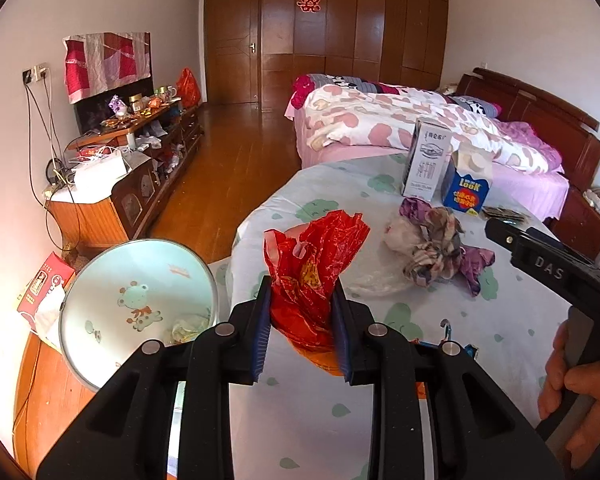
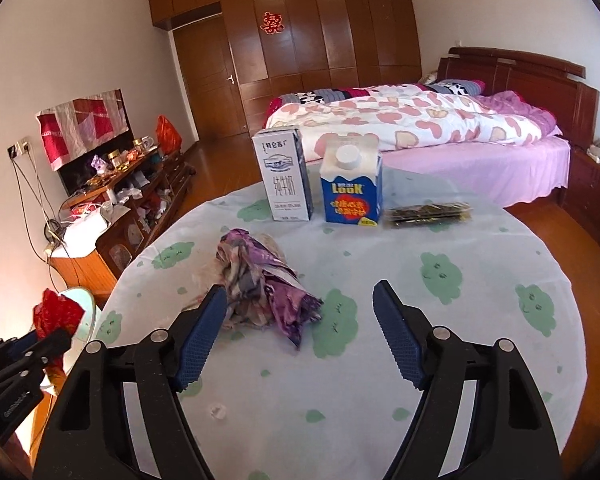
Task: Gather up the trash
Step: 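Hold the red bag up with the left tool while the right tool grasps the patterned cloth bundle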
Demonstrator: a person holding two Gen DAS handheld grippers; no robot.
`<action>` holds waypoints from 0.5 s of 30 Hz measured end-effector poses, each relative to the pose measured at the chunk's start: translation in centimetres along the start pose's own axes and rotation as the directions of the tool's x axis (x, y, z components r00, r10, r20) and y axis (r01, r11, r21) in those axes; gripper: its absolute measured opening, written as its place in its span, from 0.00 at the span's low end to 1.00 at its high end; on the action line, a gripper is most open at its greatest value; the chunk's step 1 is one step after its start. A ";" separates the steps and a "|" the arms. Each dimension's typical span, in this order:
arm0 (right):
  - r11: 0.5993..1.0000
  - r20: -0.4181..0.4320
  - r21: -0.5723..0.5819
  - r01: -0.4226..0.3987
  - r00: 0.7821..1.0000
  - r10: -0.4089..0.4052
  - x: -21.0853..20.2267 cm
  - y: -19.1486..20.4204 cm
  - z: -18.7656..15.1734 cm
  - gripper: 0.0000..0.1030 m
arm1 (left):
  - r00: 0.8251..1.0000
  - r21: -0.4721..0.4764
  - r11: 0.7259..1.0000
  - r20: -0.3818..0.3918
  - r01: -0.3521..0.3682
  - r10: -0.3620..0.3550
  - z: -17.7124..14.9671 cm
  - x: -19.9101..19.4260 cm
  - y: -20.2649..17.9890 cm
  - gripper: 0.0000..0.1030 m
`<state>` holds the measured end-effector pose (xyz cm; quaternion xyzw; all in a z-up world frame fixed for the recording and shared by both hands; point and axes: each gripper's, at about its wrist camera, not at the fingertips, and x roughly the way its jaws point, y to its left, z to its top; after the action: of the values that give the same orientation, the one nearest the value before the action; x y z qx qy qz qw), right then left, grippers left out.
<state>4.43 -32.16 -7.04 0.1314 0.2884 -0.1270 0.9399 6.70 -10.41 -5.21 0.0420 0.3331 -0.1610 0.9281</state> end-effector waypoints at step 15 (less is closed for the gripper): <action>0.997 -0.135 -0.070 -0.030 0.991 0.021 6.7 3.2 1.0 0.21 | 1.000 -0.035 0.999 -0.006 -0.017 0.017 -0.1 0.4 2.3 0.27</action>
<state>11.29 -30.60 -9.50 0.1094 0.3538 -0.0953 0.9240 7.62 -8.35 -5.63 0.0291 0.3383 -0.1474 0.9290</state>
